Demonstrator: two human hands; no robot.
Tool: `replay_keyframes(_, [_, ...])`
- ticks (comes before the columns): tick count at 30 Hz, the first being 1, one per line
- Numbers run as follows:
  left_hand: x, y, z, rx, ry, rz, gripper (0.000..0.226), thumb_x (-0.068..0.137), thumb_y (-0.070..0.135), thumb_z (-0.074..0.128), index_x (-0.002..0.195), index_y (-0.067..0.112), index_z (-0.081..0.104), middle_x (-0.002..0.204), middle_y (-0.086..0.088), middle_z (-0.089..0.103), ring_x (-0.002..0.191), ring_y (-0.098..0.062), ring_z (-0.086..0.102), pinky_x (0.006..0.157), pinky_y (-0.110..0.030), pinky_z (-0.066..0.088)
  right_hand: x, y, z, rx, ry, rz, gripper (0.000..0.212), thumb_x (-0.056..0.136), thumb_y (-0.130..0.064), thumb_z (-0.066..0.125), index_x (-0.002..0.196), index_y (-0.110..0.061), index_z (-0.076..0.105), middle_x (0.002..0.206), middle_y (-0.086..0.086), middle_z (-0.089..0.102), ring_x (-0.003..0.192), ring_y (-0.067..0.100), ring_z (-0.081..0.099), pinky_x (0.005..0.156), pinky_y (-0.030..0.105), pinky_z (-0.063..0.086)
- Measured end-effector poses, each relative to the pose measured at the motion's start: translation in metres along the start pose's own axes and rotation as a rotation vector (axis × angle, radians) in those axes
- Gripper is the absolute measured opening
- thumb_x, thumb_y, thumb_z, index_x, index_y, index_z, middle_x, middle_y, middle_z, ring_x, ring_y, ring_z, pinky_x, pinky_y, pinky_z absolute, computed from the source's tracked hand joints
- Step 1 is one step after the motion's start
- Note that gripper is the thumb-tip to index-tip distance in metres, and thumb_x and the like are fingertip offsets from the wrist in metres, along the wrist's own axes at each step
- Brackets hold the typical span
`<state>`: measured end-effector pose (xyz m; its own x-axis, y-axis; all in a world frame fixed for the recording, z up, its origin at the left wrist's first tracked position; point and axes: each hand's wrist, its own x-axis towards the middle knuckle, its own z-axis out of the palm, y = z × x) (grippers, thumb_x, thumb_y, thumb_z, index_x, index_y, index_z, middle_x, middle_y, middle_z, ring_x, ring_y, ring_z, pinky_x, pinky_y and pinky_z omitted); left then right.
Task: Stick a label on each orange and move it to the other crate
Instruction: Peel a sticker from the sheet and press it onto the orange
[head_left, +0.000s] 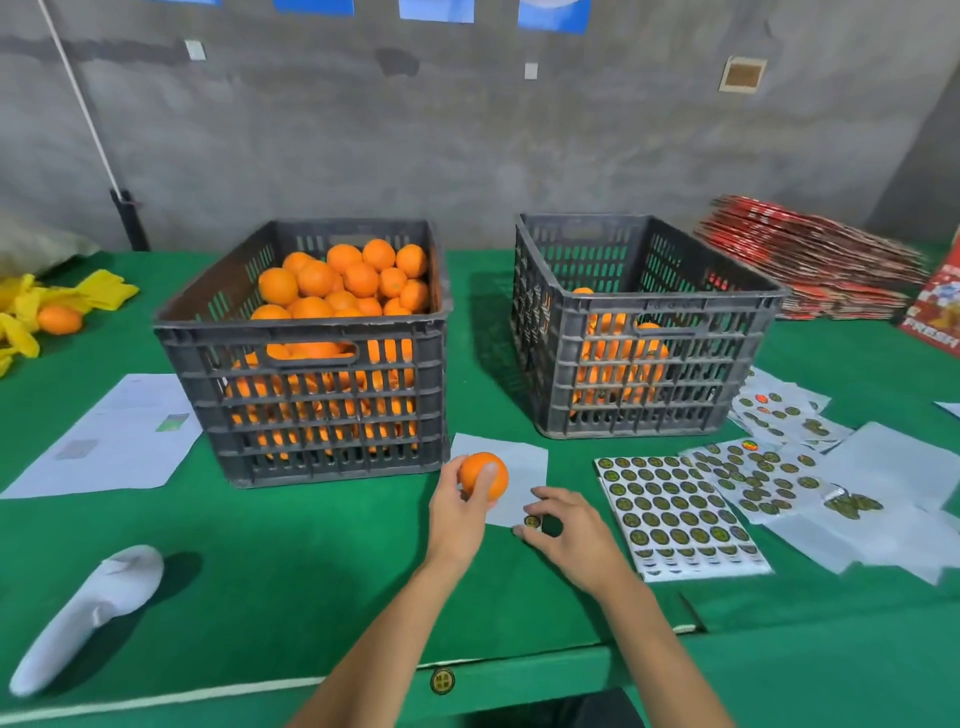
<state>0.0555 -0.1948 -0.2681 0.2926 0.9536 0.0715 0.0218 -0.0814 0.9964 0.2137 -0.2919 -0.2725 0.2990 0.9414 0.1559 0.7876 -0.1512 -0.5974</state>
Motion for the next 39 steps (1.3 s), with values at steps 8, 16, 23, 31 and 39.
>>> replay_keyframes(8, [-0.002, -0.004, 0.001, 0.049, 0.025, 0.023, 0.038, 0.096, 0.054, 0.062, 0.127, 0.034, 0.053, 0.119, 0.014, 0.061, 0.11, -0.007, 0.063, 0.097, -0.034, 0.053, 0.002, -0.002, 0.002, -0.112, 0.062, -0.063, 0.029, 0.096, -0.046, 0.066, 0.109, -0.024, 0.079, 0.131, -0.013, 0.063, 0.123, 0.011, 0.05, 0.098, 0.031, 0.046])
replay_keyframes(16, [-0.007, 0.002, 0.001, 0.042, 0.021, 0.023, 0.033, 0.096, 0.052, 0.062, 0.125, 0.041, 0.051, 0.121, 0.013, 0.062, 0.11, -0.001, 0.062, 0.09, -0.021, 0.047, 0.0, -0.015, 0.004, -0.164, 0.12, -0.016, 0.031, 0.098, -0.042, 0.057, 0.105, -0.023, 0.081, 0.128, -0.01, 0.067, 0.115, 0.01, 0.051, 0.089, 0.031, 0.051])
replay_keyframes(23, [-0.01, 0.006, 0.0, 0.06, 0.019, 0.014, 0.027, 0.093, 0.057, 0.063, 0.117, 0.049, 0.052, 0.117, 0.017, 0.063, 0.104, 0.006, 0.061, 0.085, -0.013, 0.045, -0.001, -0.018, 0.001, -0.233, 0.12, -0.015, 0.03, 0.099, -0.038, 0.054, 0.104, -0.023, 0.08, 0.127, -0.009, 0.068, 0.112, 0.014, 0.055, 0.088, 0.032, 0.053])
replay_keyframes(31, [-0.01, 0.011, 0.0, 0.067, -0.014, 0.004, 0.033, 0.096, 0.053, 0.063, 0.125, 0.044, 0.051, 0.119, 0.015, 0.063, 0.103, 0.006, 0.062, 0.083, -0.011, 0.047, 0.004, -0.031, -0.009, 0.098, 0.292, 0.165, 0.022, 0.103, -0.027, 0.054, 0.093, -0.018, 0.071, 0.099, -0.001, 0.071, 0.083, 0.012, 0.064, 0.072, 0.032, 0.052])
replay_keyframes(39, [0.001, 0.071, 0.008, -0.059, -0.037, 0.056, 0.034, 0.103, 0.045, 0.056, 0.135, 0.037, 0.058, 0.132, 0.015, 0.059, 0.114, -0.001, 0.061, 0.086, -0.015, 0.053, 0.041, -0.091, -0.042, -0.162, 0.724, -0.159, 0.016, 0.101, -0.027, 0.059, 0.095, -0.02, 0.071, 0.094, -0.007, 0.069, 0.08, 0.012, 0.062, 0.066, 0.027, 0.05])
